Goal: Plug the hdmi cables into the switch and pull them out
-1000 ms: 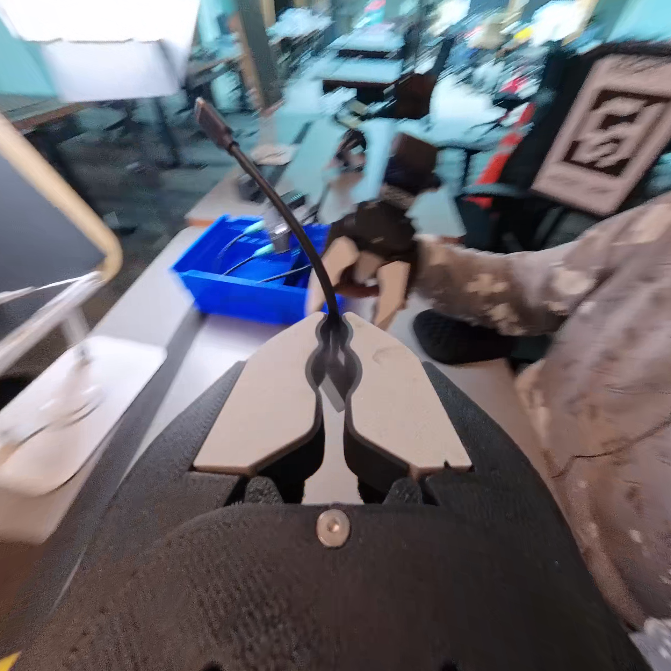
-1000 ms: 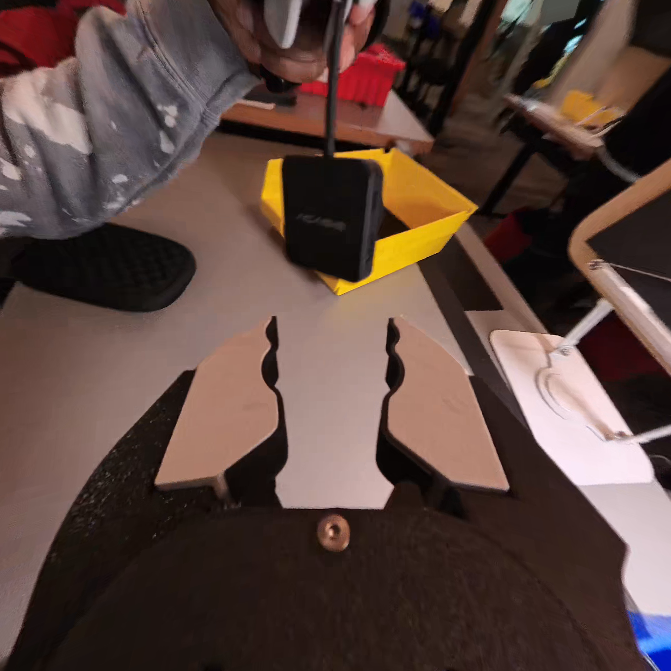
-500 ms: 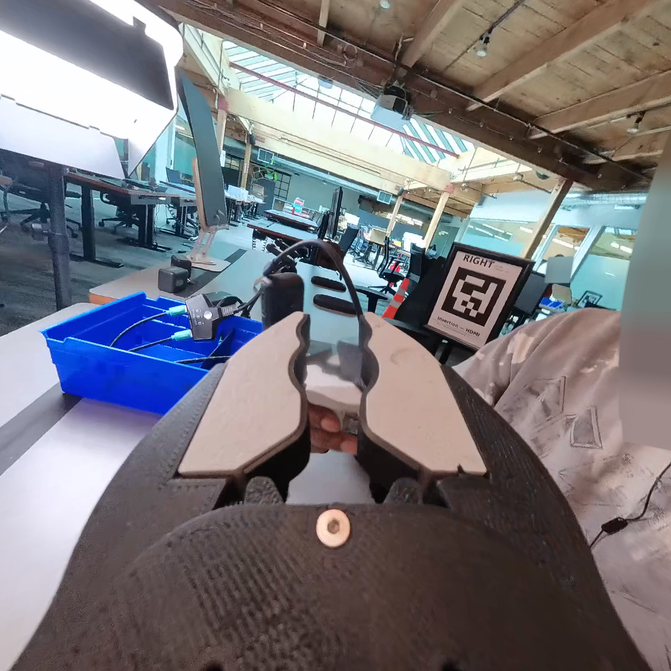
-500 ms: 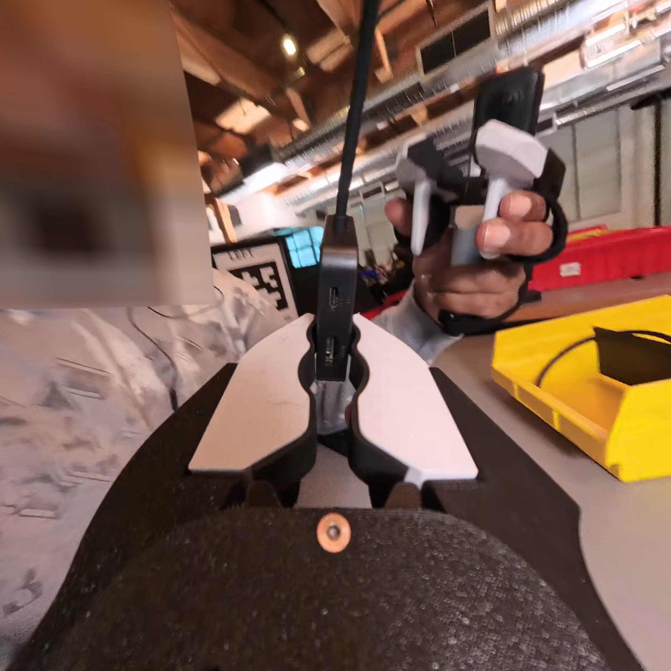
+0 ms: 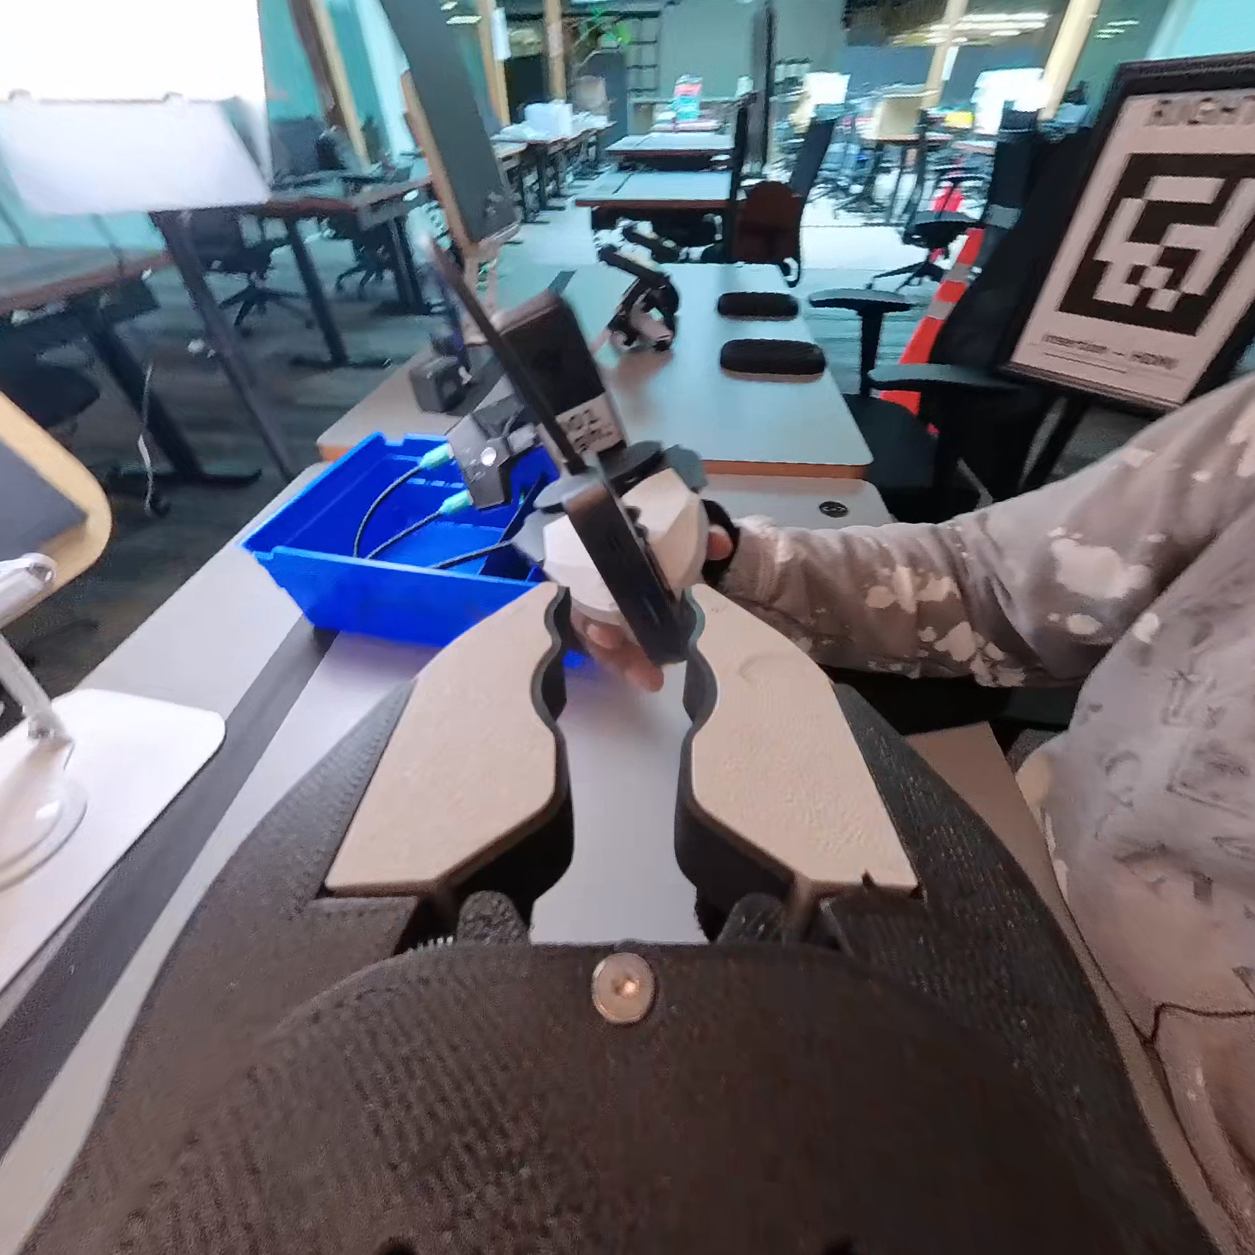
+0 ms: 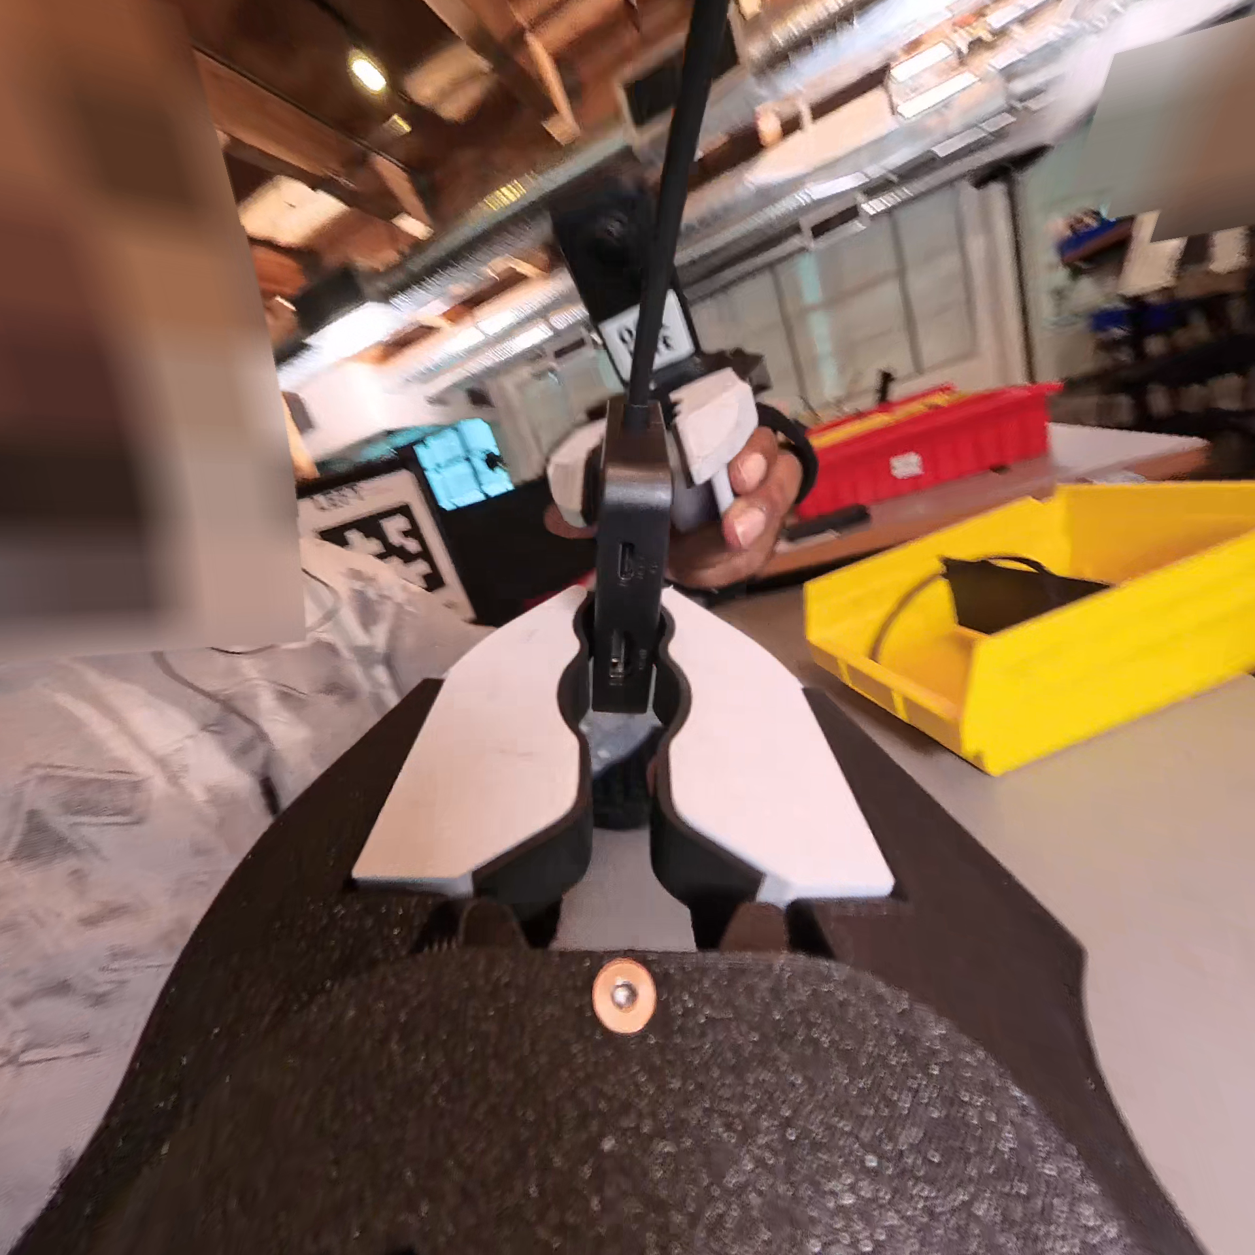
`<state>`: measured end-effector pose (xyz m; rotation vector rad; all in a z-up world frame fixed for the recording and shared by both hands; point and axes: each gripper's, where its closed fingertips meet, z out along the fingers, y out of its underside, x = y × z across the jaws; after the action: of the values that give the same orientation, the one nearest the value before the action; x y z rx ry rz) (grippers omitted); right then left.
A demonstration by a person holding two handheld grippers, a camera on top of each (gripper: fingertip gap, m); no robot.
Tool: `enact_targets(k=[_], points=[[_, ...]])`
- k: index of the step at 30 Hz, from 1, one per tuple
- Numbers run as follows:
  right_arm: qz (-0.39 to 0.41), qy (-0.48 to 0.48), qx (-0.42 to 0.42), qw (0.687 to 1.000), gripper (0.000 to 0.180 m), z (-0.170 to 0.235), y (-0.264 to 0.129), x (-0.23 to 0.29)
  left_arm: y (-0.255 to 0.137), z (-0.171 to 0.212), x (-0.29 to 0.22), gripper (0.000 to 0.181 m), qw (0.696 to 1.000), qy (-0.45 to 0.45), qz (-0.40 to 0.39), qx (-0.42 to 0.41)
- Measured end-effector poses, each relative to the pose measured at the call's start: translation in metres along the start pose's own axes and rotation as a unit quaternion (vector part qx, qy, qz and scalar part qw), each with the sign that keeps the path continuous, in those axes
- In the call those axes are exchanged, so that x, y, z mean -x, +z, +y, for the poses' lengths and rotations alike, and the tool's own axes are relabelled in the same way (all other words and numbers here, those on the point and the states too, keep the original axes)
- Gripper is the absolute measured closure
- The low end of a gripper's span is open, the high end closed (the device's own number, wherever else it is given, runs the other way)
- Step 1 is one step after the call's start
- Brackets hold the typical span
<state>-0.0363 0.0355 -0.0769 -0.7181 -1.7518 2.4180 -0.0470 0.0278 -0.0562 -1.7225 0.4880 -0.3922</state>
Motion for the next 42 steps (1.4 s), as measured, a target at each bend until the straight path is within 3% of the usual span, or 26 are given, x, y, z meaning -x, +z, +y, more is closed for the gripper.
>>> enact_targets(k=[4,8,10,13,17,20,22,25,29,34,37,42], points=[[0.127,-0.063,0.132,0.981,0.166,0.023,-0.001,-0.023,0.006,0.012,0.01,0.149,0.998,-0.067,0.016,0.007],[0.207,-0.134,0.219,0.944,0.166,0.027,-0.01,-0.029,0.013,0.029,0.017,0.163,0.998,-0.052,0.023,0.03],[0.208,-0.157,0.193,0.946,0.166,0.012,-0.01,-0.021,0.013,0.022,0.015,0.165,0.997,-0.049,0.052,-0.016],[0.194,-0.19,0.068,0.96,0.166,-0.028,-0.005,-0.004,0.008,0.003,0.01,0.166,0.983,-0.031,0.104,-0.145],[0.183,-0.203,-0.044,0.961,0.165,-0.052,0.003,0.008,0.004,-0.017,0.01,0.166,0.94,-0.077,0.142,-0.302],[0.199,-0.209,-0.042,0.956,0.16,-0.048,0.009,0.001,0.0,-0.021,0.013,0.166,0.917,-0.098,0.151,-0.356],[0.212,-0.227,-0.035,0.95,0.165,-0.046,0.012,-0.001,-0.001,-0.021,0.013,0.166,0.913,-0.1,0.155,-0.365],[0.241,-0.243,-0.001,0.94,0.166,-0.045,0.008,-0.005,0.002,-0.017,0.018,0.165,0.924,-0.106,0.146,-0.337],[0.324,-0.289,0.064,0.899,0.166,-0.056,-0.019,-0.01,0.003,-0.004,0.035,0.158,0.969,-0.093,0.072,-0.218],[0.394,-0.286,0.231,0.842,0.167,-0.032,-0.055,-0.025,-0.015,-0.013,0.029,0.155,0.991,-0.002,-0.011,-0.134],[0.37,-0.302,0.317,0.819,0.167,-0.001,-0.049,-0.032,0.002,0.0,0.019,0.152,0.996,0.064,-0.044,-0.047],[0.294,-0.301,0.376,0.826,0.167,0.035,-0.02,-0.022,0.035,0.051,0.008,0.146,0.991,0.099,-0.012,0.093]])
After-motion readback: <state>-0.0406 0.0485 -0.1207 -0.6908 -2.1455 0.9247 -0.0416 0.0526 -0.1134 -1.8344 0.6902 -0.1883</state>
